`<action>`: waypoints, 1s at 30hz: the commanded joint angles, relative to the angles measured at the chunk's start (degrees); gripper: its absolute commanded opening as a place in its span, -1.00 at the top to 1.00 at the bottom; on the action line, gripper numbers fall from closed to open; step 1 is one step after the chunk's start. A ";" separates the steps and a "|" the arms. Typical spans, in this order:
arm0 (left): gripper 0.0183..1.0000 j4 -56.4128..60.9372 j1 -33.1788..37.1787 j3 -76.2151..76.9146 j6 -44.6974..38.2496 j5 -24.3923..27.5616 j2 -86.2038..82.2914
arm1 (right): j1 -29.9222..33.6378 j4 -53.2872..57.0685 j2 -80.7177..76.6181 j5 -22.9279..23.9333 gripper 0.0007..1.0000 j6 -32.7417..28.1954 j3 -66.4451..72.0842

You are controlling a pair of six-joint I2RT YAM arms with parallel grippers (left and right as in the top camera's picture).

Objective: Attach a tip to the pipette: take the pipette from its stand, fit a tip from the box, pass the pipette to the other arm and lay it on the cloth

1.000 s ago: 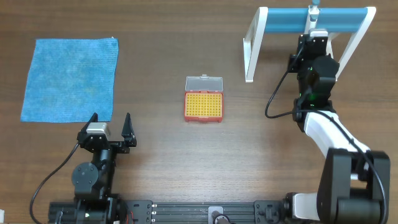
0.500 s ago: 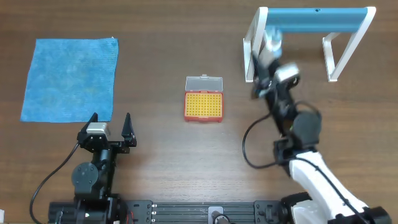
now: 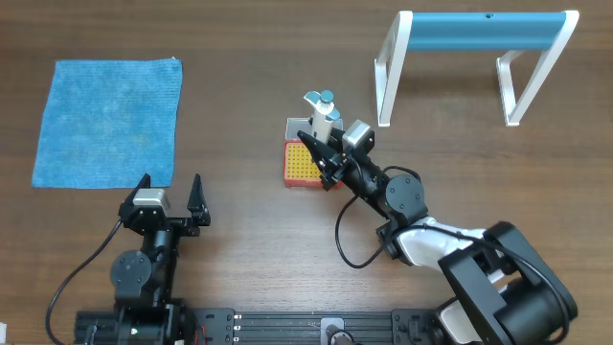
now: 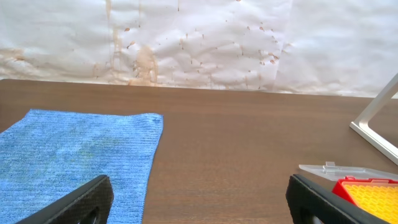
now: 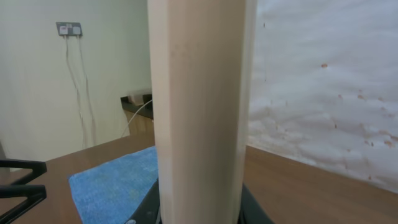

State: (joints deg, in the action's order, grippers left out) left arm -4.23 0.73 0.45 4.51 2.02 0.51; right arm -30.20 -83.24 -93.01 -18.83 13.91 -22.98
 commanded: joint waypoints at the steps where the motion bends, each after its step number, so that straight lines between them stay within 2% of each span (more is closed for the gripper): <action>1: -0.80 -0.20 0.39 -0.13 -0.52 1.07 -0.33 | -0.37 -0.48 -4.61 -0.28 0.85 1.49 -2.51; 5: -0.79 -0.20 0.39 -0.13 -0.52 1.07 -0.33 | -0.26 -0.48 -8.92 -0.28 0.85 1.46 -5.22; 13: -0.79 -0.20 0.39 -0.13 -0.52 1.07 -0.33 | 0.76 0.68 -14.47 -0.31 0.85 -2.80 -7.69; 16: -0.80 -0.20 0.39 -0.13 -0.52 1.07 -0.33 | 1.16 2.14 -14.47 -0.31 0.85 -8.46 -7.69; 25: -0.79 -0.17 0.39 -0.13 -0.52 1.07 -0.33 | 1.40 2.36 -14.47 -0.39 0.85 -8.41 -7.69; 30: -0.80 -0.20 0.39 -0.13 -0.52 1.07 -0.33 | 1.36 2.38 -14.47 -2.89 0.85 -8.44 -7.67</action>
State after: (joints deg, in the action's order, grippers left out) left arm -4.21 0.73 0.45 4.51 2.02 0.51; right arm -29.08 -80.53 -107.04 -20.10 6.35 -29.65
